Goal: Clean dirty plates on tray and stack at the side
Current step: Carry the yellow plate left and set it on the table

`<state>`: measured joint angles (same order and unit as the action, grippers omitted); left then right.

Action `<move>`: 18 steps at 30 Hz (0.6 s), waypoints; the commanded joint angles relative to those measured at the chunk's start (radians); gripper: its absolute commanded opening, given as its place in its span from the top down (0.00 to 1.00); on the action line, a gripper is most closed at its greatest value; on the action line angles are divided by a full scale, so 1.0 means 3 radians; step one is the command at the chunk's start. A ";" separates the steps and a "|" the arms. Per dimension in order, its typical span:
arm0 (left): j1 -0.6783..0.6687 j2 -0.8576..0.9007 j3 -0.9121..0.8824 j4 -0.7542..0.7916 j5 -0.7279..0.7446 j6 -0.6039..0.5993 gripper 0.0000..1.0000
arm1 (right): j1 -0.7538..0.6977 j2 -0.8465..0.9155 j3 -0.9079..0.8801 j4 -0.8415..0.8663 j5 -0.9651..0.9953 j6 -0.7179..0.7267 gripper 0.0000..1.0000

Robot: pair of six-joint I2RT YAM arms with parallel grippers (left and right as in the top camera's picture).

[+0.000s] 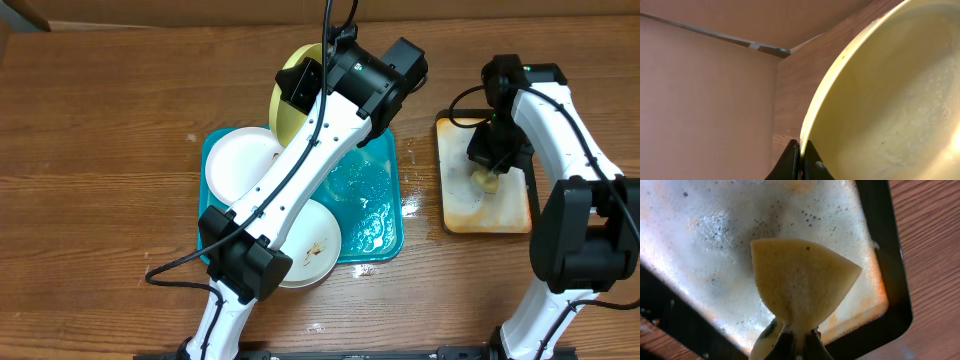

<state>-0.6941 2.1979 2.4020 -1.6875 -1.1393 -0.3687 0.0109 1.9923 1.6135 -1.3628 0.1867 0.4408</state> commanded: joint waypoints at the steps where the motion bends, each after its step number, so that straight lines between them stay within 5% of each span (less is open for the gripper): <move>1: -0.0027 -0.0003 0.0072 -0.0008 -0.0130 -0.0131 0.96 | -0.0104 -0.0102 -0.0022 0.0003 0.0008 -0.0013 0.96; 18: -0.0112 -0.0003 0.0072 -0.0008 -0.0163 -0.0156 0.96 | -0.0174 -0.0102 -0.0022 0.0011 -0.0106 -0.0089 0.96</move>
<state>-0.7181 2.1979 2.4020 -1.6875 -1.1492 -0.3862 -0.0433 1.9923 1.6135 -1.3617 0.1600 0.4191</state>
